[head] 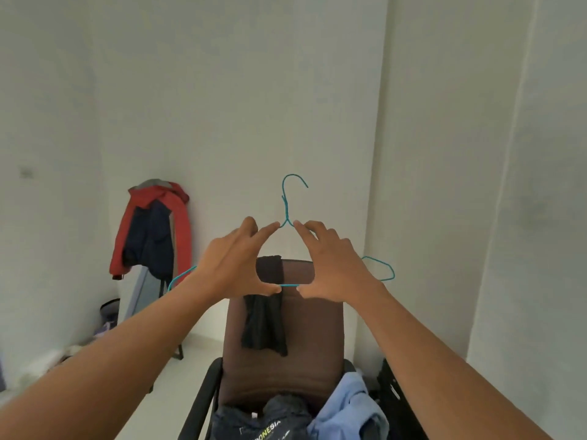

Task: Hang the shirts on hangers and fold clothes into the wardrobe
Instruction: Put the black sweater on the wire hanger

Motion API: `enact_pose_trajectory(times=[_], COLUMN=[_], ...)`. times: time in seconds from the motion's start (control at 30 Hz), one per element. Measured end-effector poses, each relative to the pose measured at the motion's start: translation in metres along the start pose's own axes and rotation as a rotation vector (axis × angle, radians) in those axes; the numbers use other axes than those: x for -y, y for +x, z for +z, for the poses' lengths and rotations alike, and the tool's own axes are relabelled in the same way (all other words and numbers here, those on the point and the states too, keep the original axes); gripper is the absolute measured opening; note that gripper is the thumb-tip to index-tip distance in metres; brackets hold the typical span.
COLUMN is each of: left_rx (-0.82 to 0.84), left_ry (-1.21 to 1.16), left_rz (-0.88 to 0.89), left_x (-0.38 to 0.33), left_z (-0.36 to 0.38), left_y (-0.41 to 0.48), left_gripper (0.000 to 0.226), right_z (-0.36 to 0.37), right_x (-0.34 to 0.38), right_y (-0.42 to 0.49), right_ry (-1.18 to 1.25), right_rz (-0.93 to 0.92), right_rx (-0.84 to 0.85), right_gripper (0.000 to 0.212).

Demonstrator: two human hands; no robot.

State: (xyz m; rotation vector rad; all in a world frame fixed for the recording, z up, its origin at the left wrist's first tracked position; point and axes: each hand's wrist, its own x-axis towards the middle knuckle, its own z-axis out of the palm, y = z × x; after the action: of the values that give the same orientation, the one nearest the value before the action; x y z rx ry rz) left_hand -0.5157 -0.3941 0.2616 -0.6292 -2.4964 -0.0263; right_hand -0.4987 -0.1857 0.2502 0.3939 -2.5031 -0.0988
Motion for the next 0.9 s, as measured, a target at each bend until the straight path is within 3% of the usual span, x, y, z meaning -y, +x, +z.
enact_pose_trajectory(times=[0.37, 0.9], left_rx=[0.173, 0.115], left_ry=[-0.109, -0.059], left_rz=[-0.041, -0.087], left_x=[0.082, 0.133], left_z=[0.160, 0.336], left_y=[0.057, 0.235], left_gripper=[0.119, 0.108], right_z=[0.151, 0.324], right_x=[0.005, -0.109], right_y=[0.075, 0.234], right_ry=[0.097, 0.167], right_rz=[0.061, 0.074], right_rx=[0.206, 0.269], right_gripper=[0.120, 0.118])
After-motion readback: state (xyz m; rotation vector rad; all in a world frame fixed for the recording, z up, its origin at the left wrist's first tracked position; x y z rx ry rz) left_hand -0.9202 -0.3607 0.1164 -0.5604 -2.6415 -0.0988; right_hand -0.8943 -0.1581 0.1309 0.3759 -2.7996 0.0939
